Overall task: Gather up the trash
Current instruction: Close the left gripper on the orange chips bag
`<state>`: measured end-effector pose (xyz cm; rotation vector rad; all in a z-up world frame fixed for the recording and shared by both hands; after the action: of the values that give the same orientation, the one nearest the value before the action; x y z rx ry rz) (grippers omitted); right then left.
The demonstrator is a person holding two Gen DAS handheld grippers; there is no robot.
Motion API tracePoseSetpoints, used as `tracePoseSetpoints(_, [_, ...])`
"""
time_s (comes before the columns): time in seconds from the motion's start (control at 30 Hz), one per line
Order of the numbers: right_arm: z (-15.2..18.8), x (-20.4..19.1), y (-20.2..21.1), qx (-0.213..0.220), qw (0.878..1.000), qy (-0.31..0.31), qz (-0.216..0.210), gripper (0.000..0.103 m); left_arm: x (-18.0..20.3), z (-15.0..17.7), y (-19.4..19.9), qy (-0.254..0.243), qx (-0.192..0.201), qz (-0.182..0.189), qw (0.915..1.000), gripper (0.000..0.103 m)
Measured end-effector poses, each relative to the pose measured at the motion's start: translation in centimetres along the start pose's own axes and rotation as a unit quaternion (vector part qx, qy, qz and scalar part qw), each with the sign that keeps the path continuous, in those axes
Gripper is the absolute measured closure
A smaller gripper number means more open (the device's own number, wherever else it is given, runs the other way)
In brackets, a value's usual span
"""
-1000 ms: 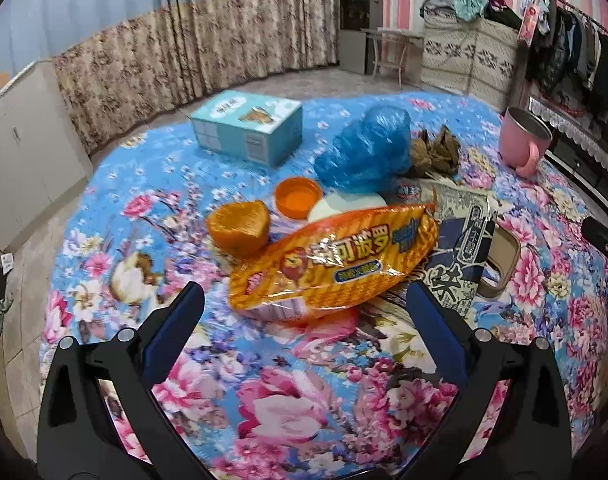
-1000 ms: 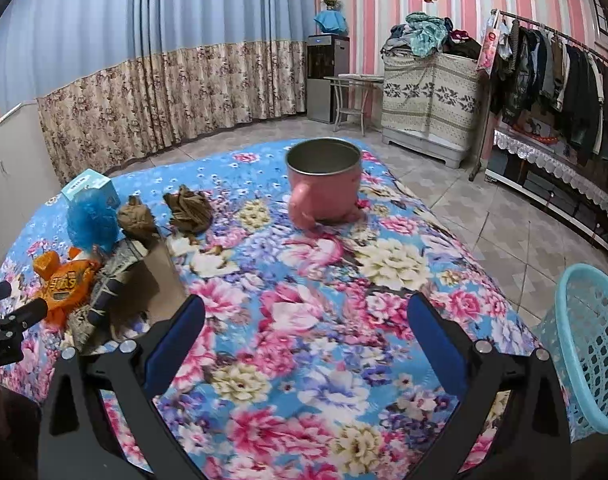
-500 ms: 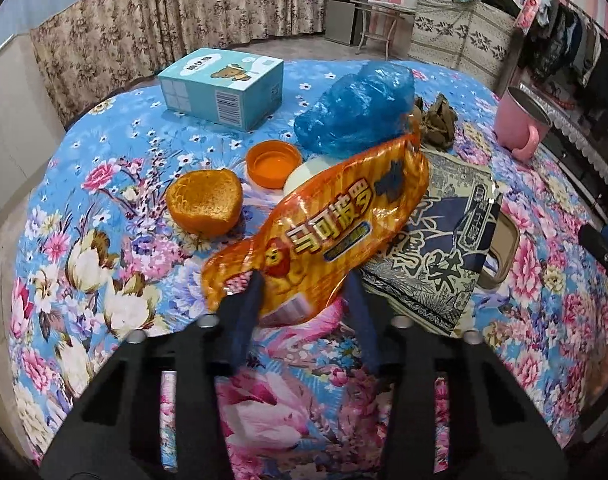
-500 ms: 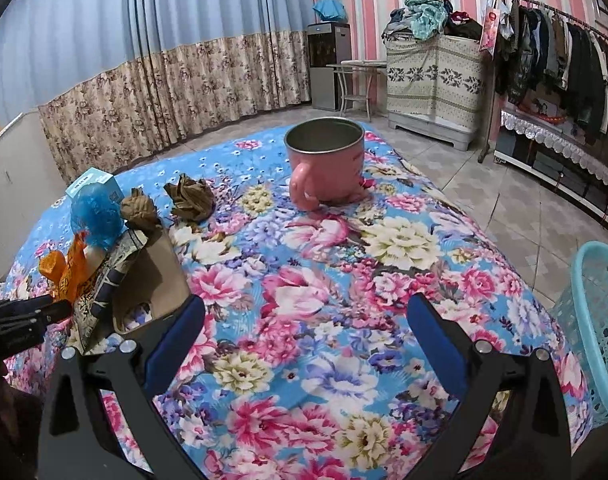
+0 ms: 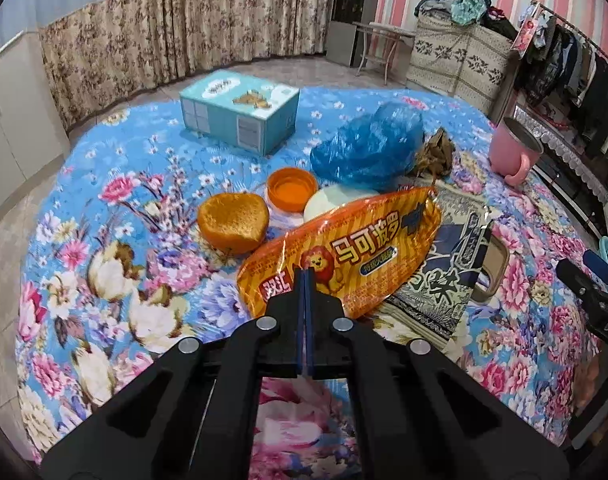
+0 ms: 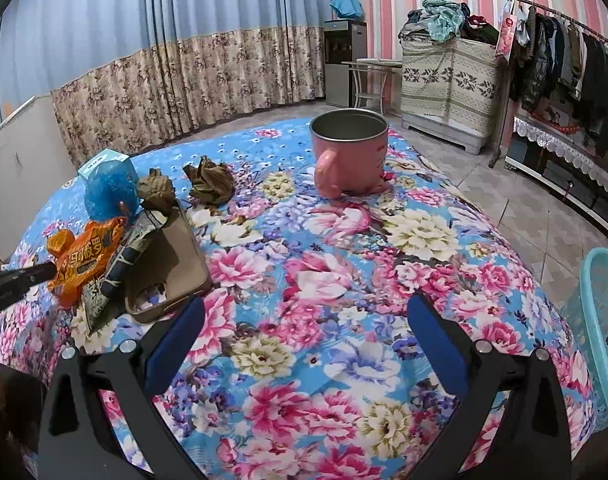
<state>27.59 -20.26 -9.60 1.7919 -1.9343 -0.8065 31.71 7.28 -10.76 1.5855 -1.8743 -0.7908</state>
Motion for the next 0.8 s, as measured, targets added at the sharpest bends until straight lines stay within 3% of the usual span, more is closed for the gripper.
tracePoseSetpoints(0.17, [0.2,-0.2,0.1,-0.001,1.000,0.002,-0.002,0.004,-1.6,-0.2,1.0,0.015,0.010,-0.005,0.9998,0.103])
tracePoseSetpoints(0.27, [0.3,-0.5,0.1,-0.001,1.000,0.006,-0.005,0.004,-2.4,0.1,0.4,0.032,-0.008,0.006,0.9995,0.102])
tracePoseSetpoints(0.33, [0.3,-0.7,0.1,-0.002,1.000,0.007,-0.008,0.004,-2.5,0.3,-0.1,0.031,-0.019,0.000,0.9993,0.076])
tracePoseSetpoints(0.37, [0.3,-0.8,0.1,-0.002,1.000,0.008,-0.010,0.004,-2.3,0.3,-0.3,0.030,-0.021,-0.002,0.9993,0.043])
tracePoseSetpoints(0.4, [0.2,-0.9,0.1,-0.001,1.000,0.008,-0.012,0.004,-2.1,0.3,-0.3,0.031,-0.020,-0.007,0.9993,0.027])
tracePoseSetpoints(0.47, [0.2,-1.0,0.3,0.000,1.000,0.007,-0.016,0.004,-1.9,0.0,-0.4,0.031,-0.013,-0.013,0.9994,0.027])
tracePoseSetpoints(0.57, [0.0,-0.9,0.2,0.000,1.000,0.001,-0.022,0.004,-1.2,0.3,-2.3,0.035,-0.045,0.004,0.9983,0.028])
tracePoseSetpoints(0.63, [0.0,-0.9,-0.1,-0.003,1.000,-0.003,-0.025,0.004,-0.7,0.6,-3.4,0.021,-0.072,-0.002,0.9972,0.038])
tracePoseSetpoints(0.73, [0.0,-1.0,-0.3,-0.005,1.000,-0.002,-0.027,0.004,-0.5,0.5,-3.4,0.018,-0.068,0.001,0.9975,0.047])
tracePoseSetpoints(0.8, [0.0,-1.2,-0.4,-0.006,1.000,0.002,-0.026,0.004,-0.7,0.5,-3.4,0.021,-0.068,-0.005,0.9975,0.066])
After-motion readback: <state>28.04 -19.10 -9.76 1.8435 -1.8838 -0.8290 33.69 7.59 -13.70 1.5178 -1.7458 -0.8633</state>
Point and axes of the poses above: each gripper's, at about its wrist camera, not at the fingertips, and y roughly against the way its jaws point, x to its right, z to its underside, the point moved 5 cm from there along -y, roughly the way its jaws point, and after that the axes turned 3 degrees about -y, right-handed, at the moved point
